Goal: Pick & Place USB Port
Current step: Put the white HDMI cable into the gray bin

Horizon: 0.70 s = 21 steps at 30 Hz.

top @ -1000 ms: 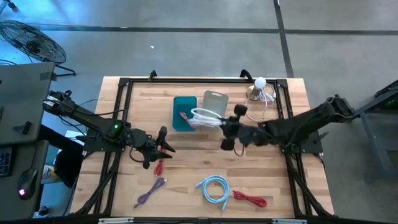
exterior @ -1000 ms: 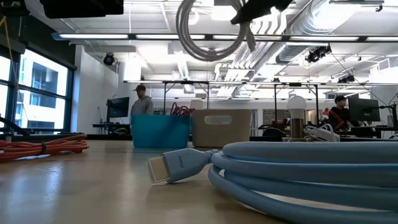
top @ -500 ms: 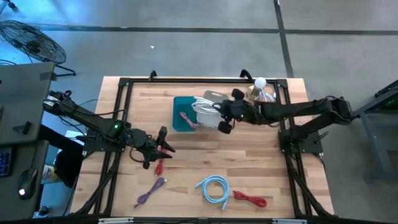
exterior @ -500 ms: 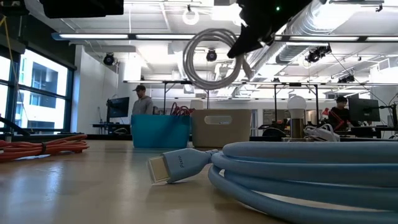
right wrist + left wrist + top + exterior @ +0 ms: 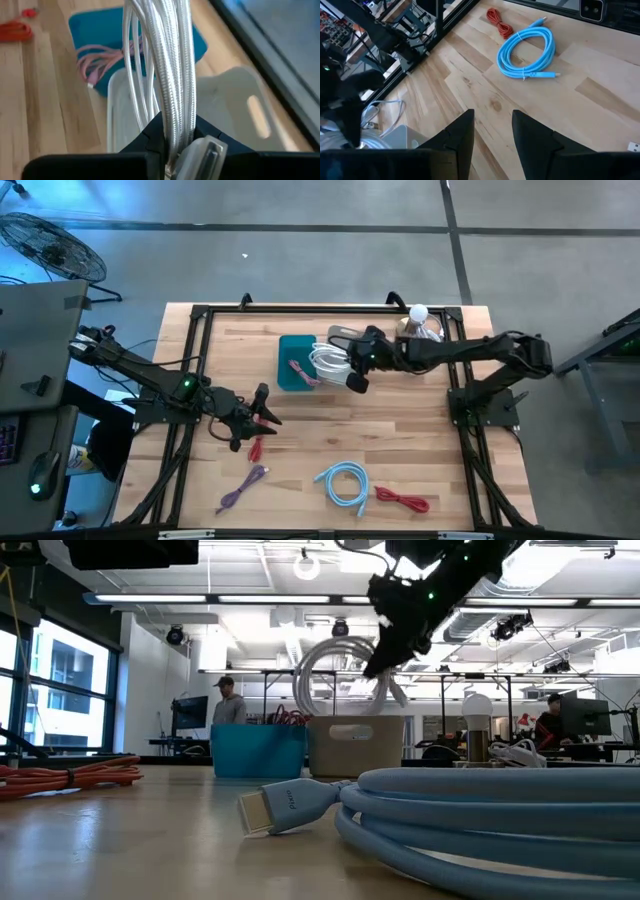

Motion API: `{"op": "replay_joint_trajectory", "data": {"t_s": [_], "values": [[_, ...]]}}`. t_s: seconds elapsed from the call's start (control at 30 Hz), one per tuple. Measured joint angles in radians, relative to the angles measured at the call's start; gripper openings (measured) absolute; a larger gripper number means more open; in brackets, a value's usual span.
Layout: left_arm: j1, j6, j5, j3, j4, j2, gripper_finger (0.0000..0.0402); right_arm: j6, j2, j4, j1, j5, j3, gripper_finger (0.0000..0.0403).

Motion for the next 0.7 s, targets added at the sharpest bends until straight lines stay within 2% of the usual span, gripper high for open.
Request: {"op": "replay_joint_trajectory", "data": {"t_s": [0.7], "values": [[0.0,-0.014,0.0,0.0,-0.013,0.0,0.0129,0.087,0.016,-0.252,0.085,0.002,0.0,0.0047]]}}
